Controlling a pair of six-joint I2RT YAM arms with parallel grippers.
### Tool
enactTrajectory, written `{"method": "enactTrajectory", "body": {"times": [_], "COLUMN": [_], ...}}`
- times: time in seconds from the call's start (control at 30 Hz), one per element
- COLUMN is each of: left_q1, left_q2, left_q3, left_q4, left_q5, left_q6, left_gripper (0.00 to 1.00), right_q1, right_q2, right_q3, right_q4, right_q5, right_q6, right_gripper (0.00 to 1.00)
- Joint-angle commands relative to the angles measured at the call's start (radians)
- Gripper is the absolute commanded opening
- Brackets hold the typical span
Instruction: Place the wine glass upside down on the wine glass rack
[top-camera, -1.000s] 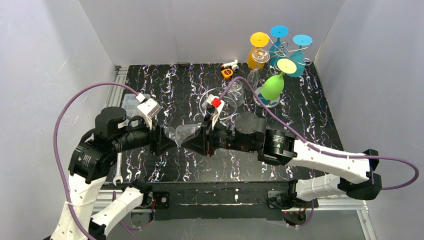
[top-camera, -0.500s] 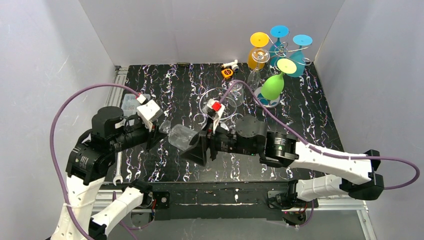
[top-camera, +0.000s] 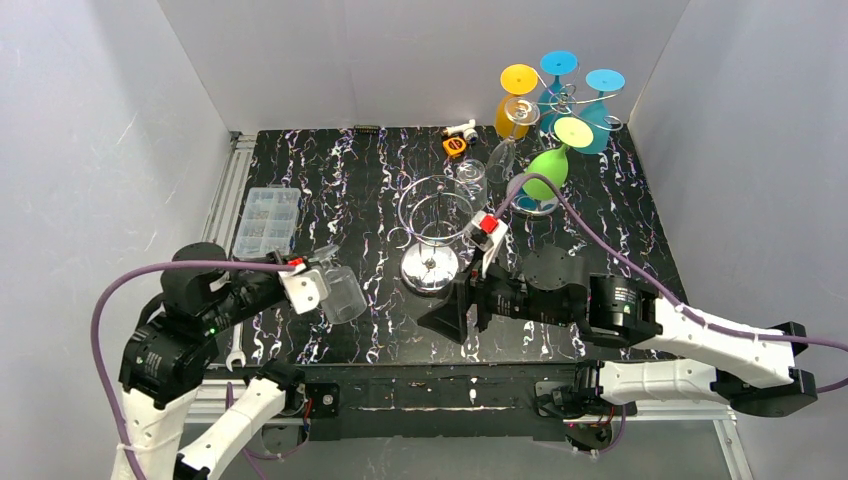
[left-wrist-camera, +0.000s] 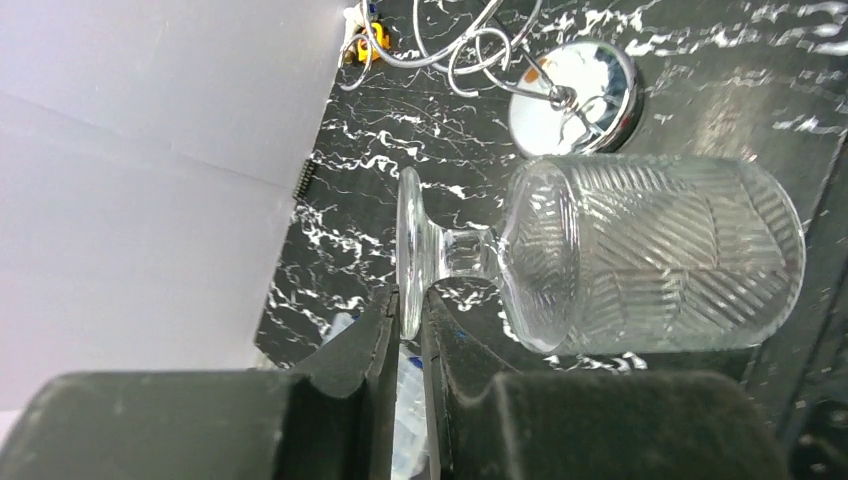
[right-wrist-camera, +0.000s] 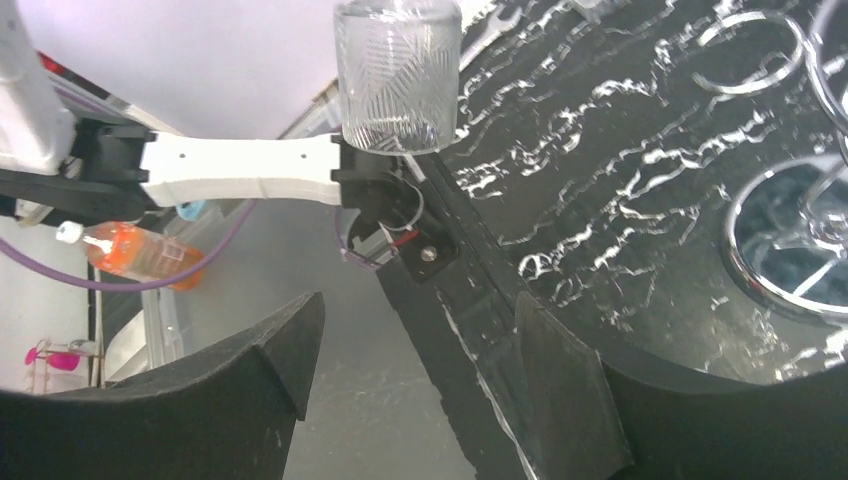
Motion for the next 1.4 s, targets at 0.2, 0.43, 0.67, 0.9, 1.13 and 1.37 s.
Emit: {"method": "enactTrajectory", "body": {"times": [0.2,0.43,0.67,0.9,1.13,1.37], "left_q1": [0.0,-0.001,-0.017,-0.074,-0.113,-0.138], "left_q2": [-0.019,-0.013,0.022,0.049,0.108,0.144], "left_q3": [-0.141,-0.22,-0.264,-0.338,-0.353,-0.382], "left_q4": [0.192,0.281,0.333,0.391,0.471,0.516], "left_q5": [0.091,0.161,0.21,0.226,0.203,0.186], "left_q6": [0.375,0.547,0.647,0.802,0.84,0.877], "left_gripper": [0.0,0.0,0.0,0.0,0.0,0.0], "right_q1": [0.0,-0.001,-0.001,-0.001,-0.001,-0.001], "right_q2": [-0.045,-0.113,-0.192,-0.222,-0.199,-0.209], "right_q3": [-0.156,-0.183,-0.142,-0.112,-0.092,-0.092], "right_q4": [0.152,0.166,0.057,-0.018,-0.038,-0.034], "right_q5": [0.13,0.222,0.336,0.447,0.472,0.49], "right_q6": [0.043,0.041,0.027,0.007,-0.006,-0.014], "right_gripper": [0.83,0.83,0.81,0.79,0.78,0.77]}}
